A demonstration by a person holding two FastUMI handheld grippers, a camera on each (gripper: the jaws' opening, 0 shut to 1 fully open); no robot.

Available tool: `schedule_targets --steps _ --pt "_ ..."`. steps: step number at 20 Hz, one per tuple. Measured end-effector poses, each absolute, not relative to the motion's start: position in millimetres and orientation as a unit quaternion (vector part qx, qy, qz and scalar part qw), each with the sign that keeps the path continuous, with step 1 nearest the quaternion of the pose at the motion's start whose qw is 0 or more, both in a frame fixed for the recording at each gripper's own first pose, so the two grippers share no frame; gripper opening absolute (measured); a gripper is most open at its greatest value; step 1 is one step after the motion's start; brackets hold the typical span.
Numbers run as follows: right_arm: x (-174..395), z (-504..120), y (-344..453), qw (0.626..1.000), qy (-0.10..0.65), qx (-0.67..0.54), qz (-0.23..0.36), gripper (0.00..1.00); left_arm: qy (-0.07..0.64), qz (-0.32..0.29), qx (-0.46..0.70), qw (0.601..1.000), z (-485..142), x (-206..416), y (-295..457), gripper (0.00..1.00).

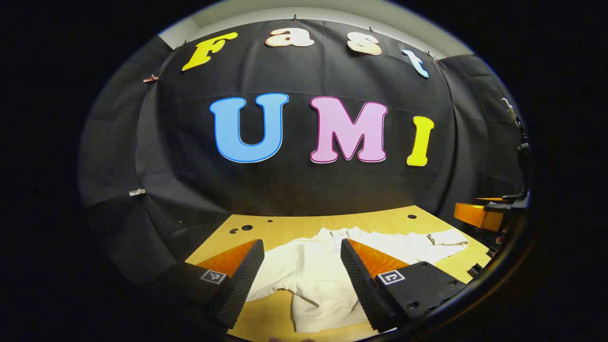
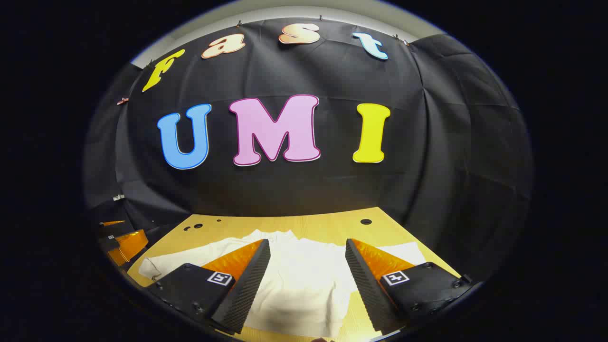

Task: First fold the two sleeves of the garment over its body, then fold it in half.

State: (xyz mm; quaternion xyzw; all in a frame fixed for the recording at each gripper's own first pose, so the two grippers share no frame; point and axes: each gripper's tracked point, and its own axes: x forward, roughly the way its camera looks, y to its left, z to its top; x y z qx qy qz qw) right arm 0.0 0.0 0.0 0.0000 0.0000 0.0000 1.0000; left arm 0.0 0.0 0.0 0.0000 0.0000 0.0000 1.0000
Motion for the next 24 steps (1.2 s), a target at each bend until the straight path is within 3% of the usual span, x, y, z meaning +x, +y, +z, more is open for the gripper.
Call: schedule_targets --steps 24 --pt "56.0 -15.5 -11.5 0.998 0.041 -0.013 0.036 0.96 0.020 0.020 0.009 1.000 -11.1 32.2 7.4 1.00"
